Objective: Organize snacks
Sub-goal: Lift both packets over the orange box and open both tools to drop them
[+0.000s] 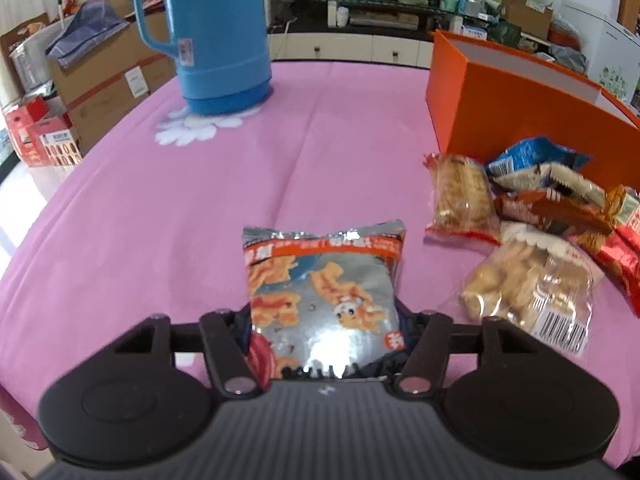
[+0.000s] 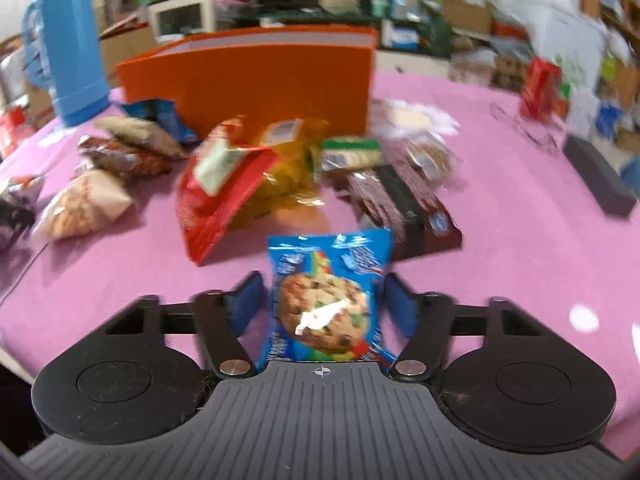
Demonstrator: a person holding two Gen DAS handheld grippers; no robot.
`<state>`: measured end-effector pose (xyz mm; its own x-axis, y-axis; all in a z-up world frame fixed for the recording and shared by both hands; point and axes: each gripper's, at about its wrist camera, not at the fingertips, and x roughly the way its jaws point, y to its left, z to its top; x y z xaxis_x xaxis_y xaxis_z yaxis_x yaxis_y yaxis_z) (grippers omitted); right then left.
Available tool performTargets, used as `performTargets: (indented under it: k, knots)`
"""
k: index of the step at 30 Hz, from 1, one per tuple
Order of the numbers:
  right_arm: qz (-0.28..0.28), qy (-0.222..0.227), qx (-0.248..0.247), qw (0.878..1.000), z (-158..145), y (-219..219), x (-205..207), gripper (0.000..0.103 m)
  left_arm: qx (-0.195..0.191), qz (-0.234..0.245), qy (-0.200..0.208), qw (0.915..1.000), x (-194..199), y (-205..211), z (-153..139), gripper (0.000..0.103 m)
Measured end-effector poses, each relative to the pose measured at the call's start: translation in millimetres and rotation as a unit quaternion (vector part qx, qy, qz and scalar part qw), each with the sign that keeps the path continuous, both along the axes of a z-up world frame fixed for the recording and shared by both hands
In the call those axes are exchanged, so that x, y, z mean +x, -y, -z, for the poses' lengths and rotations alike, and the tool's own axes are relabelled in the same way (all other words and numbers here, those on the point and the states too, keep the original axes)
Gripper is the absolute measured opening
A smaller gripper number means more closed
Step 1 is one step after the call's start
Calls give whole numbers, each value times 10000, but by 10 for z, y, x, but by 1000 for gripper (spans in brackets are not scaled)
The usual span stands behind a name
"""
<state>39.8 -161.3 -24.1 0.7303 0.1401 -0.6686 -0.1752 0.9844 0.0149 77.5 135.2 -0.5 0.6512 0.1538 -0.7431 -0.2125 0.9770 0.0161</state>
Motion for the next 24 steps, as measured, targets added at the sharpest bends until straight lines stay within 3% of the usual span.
performTargets:
  k: [2, 4, 9, 13, 20, 24]
  knots:
    - [-49, -29, 40, 10000, -18, -10, -18, 31, -1, -54, 100, 9999, -9, -9, -36, 59]
    - [19, -24, 142, 9999, -50, 40, -43, 31, -233, -53, 275, 9993, -40, -47, -112, 59]
    - [299, 82, 818, 9962, -222, 269, -190, 31, -739, -79, 591, 9955, -60, -68, -318, 59]
    - [347, 419, 1171, 9916, -567, 403, -126, 31, -1001, 239, 787, 9916, 198, 75, -532, 59]
    - [-4, 1236, 978, 9875, -1327, 252, 920, 31, -1290, 524, 1148, 9836, 1325, 325, -965, 59]
    - [-224, 1292, 761, 9884, -1412, -3, 1603, 31, -1228, 651, 1252, 9823, 1913, 506, -1077, 59]
